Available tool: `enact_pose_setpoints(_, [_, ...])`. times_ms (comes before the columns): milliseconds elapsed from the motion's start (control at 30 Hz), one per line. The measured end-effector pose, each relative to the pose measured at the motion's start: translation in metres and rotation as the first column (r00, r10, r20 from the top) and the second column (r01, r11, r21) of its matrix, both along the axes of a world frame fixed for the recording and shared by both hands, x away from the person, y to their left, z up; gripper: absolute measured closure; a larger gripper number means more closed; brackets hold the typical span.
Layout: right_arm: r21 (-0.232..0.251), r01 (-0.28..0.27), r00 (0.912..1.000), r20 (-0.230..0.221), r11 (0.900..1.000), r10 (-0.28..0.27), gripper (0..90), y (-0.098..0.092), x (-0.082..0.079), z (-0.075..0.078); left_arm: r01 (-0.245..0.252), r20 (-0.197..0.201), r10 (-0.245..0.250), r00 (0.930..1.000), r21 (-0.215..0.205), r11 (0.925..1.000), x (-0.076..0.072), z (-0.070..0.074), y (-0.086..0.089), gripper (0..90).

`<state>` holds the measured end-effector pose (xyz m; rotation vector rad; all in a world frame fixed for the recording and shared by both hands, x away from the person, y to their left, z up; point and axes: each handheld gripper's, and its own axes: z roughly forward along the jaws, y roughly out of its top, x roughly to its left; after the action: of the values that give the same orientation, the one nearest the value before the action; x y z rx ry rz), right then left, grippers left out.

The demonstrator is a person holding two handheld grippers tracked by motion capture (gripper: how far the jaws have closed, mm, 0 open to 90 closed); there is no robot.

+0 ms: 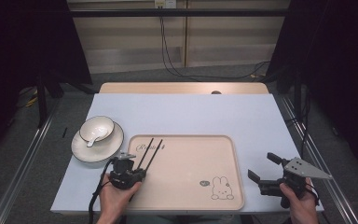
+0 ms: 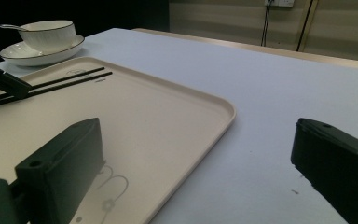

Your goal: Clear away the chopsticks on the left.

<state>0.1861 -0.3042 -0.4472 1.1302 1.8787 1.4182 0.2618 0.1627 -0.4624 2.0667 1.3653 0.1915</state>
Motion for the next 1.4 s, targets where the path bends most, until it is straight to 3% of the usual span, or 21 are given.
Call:
enact_pose_setpoints(133, [0.0,0.001,1.0,0.002,1.0,-0.001,1.9,0.0,0.0,0.0,0.025,0.003,-0.025,0.9997,-0.019,0.9995,0.001,0.0,0.003,79.0])
enact_pose_setpoints(233, [-0.001,0.0,1.0,0.002,1.0,0.0,1.9,-0.001,0.0,0.0,0.036,0.028,-0.034,0.999,-0.058,0.9977,0.001,0.002,0.003,76.5])
enact_pose_setpoints(267, [0.001,0.004,1.0,0.0,1.0,-0.004,1.9,0.0,0.0,0.0,0.047,0.035,-0.045,0.9984,-0.064,0.9968,0.001,0.003,0.004,69.7])
enact_pose_setpoints(367, [0.002,0.004,1.0,0.0,1.0,-0.004,1.9,0.0,0.0,0.0,0.053,0.056,-0.048,0.9973,-0.095,0.9941,0.0,0.005,0.004,63.8])
enact_pose_setpoints(400, [0.001,0.004,1.0,0.0,1.0,-0.004,1.9,0.0,0.0,0.0,0.076,0.065,-0.07,0.9954,-0.092,0.9929,-0.001,0.006,0.005,59.9])
enact_pose_setpoints(500, [0.002,0.003,1.0,0.001,1.0,-0.003,1.9,-0.001,0.0,0.0,0.097,0.113,-0.083,0.99,-0.117,0.9884,-0.004,0.011,0.005,46.1])
enact_pose_setpoints(567, [0.003,0.008,1.0,0.002,1.0,-0.008,1.9,-0.001,0.0,0.0,0.141,0.15,-0.12,0.9813,-0.139,0.9802,-0.006,0.014,0.007,39.0])
enact_pose_setpoints(700, [0.005,0.01,0.9999,0.002,1.0,-0.01,2.2,-0.001,0.0,0.0,0.188,0.203,-0.158,0.9664,-0.139,0.9722,-0.01,0.019,0.013,20.6])
enact_pose_setpoints(933, [0.0,0.002,1.0,0.006,1.0,-0.002,2.3,-0.001,0.0,0.0,0.25,0.307,-0.193,0.932,-0.159,0.9553,-0.017,0.03,0.024,6.5])
enact_pose_setpoints(967, [0.001,0.003,1.0,0.008,1.0,-0.003,2.3,-0.001,0.0,0.0,0.264,0.348,-0.196,0.9169,-0.16,0.9511,-0.019,0.033,0.029,4.2])
enact_pose_setpoints(1000, [0.001,0.003,1.0,0.008,1.0,-0.003,2.3,-0.001,0.0,0.0,0.264,0.348,-0.196,0.9169,-0.16,0.9511,-0.019,0.033,0.029,3.5])
enact_pose_setpoints(1033, [0.001,0.004,1.0,0.008,1.0,-0.004,2.3,-0.001,0.0,0.0,0.276,0.375,-0.202,0.9049,-0.155,0.9486,-0.021,0.033,0.033,3.5])
enact_pose_setpoints(1067, [0.002,0.005,1.0,0.007,1.0,-0.005,2.3,-0.001,0.0,0.0,0.278,0.388,-0.205,0.8985,-0.142,0.9498,-0.023,0.034,0.036,3.4])
enact_pose_setpoints(1100, [0.002,0.006,1.0,0.007,1.0,-0.006,2.3,-0.001,0.0,0.0,0.281,0.396,-0.206,0.8947,-0.14,0.9496,-0.024,0.035,0.038,3.3])
enact_pose_setpoints(1167, [0.002,0.007,1.0,0.003,1.0,-0.007,2.3,0.0,0.0,0.0,0.288,0.392,-0.206,0.8965,-0.16,0.9442,-0.026,0.036,0.045,3.3])
enact_pose_setpoints(1200, [0.0,0.005,1.0,0.005,1.0,-0.005,2.2,0.0,0.0,0.0,0.295,0.401,-0.211,0.8917,-0.162,0.9417,-0.027,0.037,0.052,3.2])
enact_pose_setpoints(1233, [0.0,0.005,1.0,0.005,1.0,-0.005,2.2,0.0,0.0,0.0,0.295,0.401,-0.211,0.8917,-0.162,0.9417,-0.027,0.037,0.052,3.2])
enact_pose_setpoints(1300, [-0.001,0.003,1.0,0.005,1.0,-0.003,2.2,-0.001,0.0,0.0,0.311,0.411,-0.217,0.8855,-0.177,0.9338,-0.03,0.038,0.059,3.1])
enact_pose_setpoints(1333, [-0.001,0.004,1.0,0.005,1.0,-0.004,2.2,-0.001,0.0,0.0,0.291,0.422,-0.195,0.8856,-0.176,0.9403,-0.032,0.039,0.064,3.0])
enact_pose_setpoints(1400, [0.004,0.011,0.9999,0.006,1.0,-0.011,2.2,-0.001,0.0,0.0,0.284,0.426,-0.184,0.8859,-0.184,0.9409,-0.034,0.04,0.07,2.8])
